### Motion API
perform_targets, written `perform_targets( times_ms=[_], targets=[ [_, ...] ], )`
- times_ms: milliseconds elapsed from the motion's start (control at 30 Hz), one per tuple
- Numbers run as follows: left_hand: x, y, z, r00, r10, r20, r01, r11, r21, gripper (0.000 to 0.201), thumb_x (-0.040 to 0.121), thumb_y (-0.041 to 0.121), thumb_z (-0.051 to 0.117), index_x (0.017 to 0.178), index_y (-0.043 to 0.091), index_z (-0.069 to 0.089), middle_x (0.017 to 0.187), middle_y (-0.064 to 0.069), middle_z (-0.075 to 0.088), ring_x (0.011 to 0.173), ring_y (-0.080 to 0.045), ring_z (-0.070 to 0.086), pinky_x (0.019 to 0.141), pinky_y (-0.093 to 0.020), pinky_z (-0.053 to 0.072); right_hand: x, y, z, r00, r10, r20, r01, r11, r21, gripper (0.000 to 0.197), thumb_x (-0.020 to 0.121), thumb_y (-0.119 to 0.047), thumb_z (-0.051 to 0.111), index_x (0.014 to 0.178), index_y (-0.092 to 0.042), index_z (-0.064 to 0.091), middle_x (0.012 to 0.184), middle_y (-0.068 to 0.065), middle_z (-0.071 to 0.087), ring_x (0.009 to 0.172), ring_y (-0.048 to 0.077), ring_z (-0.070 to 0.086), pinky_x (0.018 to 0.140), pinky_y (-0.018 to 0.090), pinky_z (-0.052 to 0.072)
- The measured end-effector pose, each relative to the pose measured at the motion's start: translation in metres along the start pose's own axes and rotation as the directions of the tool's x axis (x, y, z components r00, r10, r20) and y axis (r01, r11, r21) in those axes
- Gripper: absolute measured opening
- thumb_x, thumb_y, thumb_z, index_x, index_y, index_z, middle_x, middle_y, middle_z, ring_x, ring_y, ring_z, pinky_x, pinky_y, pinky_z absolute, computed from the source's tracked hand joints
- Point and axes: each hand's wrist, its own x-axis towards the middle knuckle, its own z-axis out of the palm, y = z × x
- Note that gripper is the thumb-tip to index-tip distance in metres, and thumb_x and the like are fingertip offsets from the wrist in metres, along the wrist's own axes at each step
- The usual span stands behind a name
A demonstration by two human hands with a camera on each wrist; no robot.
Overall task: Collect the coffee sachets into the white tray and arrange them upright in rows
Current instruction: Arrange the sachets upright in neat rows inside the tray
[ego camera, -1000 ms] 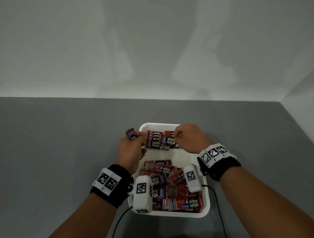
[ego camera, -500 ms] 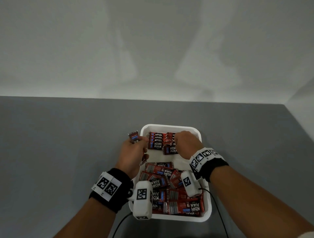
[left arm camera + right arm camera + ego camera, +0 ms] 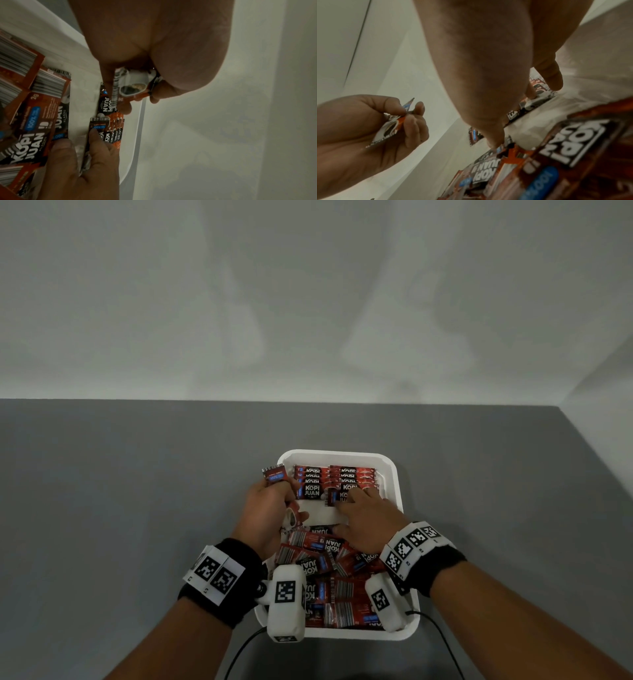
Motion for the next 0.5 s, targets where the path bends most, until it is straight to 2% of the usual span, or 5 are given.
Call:
perform_targets(
  times_ms=[233, 300, 400, 467, 500],
  targets=[
    [0.005, -0.006, -0.002, 1.0, 0.012, -0.017, -0.011, 0.999, 0.053, 0.022, 0.088, -0.007, 0.047, 0.084, 0.008, 0.063, 0.082, -0.012, 0.06, 0.079, -0.027, 0.057, 0.062, -0.035, 0.051, -0.001, 0.001, 0.002, 1.0, 0.005, -0.03, -0.004, 1.0, 0.015, 0.056, 0.096, -0.057, 0.046, 0.145, -0.028, 0.045, 0.138, 0.002, 0.042, 0.132, 0.028, 0.037, 0.103, 0.048, 0.044],
    [0.005, -0.006, -0.003, 1.0, 0.025, 0.008, -0.025, 0.998, 0.061, 0.022, 0.088, -0.008, 0.05, 0.084, 0.008, 0.065, 0.08, -0.01, 0.066, 0.078, -0.025, 0.062, 0.064, -0.034, 0.053, -0.003, 0.001, -0.001, 1.0, 0.003, -0.022, -0.002, 0.997, 0.073, 0.058, 0.096, -0.055, 0.048, 0.147, -0.027, 0.043, 0.139, 0.002, 0.041, 0.133, 0.028, 0.034, 0.106, 0.047, 0.043],
    [0.005, -0.006, -0.004, 0.996, 0.084, 0.039, -0.088, 0.99, 0.109, 0.022, 0.087, -0.012, 0.057, 0.089, 0.005, 0.069, 0.075, -0.006, 0.073, 0.061, -0.015, 0.065, 0.052, -0.025, 0.05, -0.005, 0.0, -0.012, 0.997, 0.037, -0.073, -0.017, 0.965, 0.261, 0.053, 0.097, -0.045, 0.052, 0.145, -0.023, 0.048, 0.138, 0.001, 0.044, 0.134, 0.025, 0.034, 0.11, 0.044, 0.04],
    [0.007, -0.009, -0.005, 0.99, 0.125, 0.067, -0.134, 0.98, 0.149, 0.018, 0.086, -0.009, 0.064, 0.098, 0.003, 0.071, 0.086, -0.011, 0.077, 0.066, -0.017, 0.063, 0.054, -0.025, 0.046, -0.006, -0.003, -0.023, 0.981, 0.065, -0.181, 0.024, 0.89, 0.455, 0.038, 0.098, -0.035, 0.054, 0.132, -0.019, 0.062, 0.128, -0.001, 0.057, 0.125, 0.019, 0.05, 0.102, 0.035, 0.044],
    [0.007, -0.01, -0.005, 0.987, 0.133, 0.087, -0.144, 0.979, 0.146, 0.018, 0.087, -0.006, 0.067, 0.103, 0.002, 0.071, 0.093, -0.016, 0.077, 0.073, -0.021, 0.065, 0.058, -0.027, 0.047, -0.006, -0.006, -0.029, 0.973, 0.088, -0.213, 0.052, 0.817, 0.574, 0.031, 0.098, -0.031, 0.056, 0.125, -0.019, 0.067, 0.12, -0.005, 0.064, 0.116, 0.015, 0.059, 0.094, 0.03, 0.046]
  ],
)
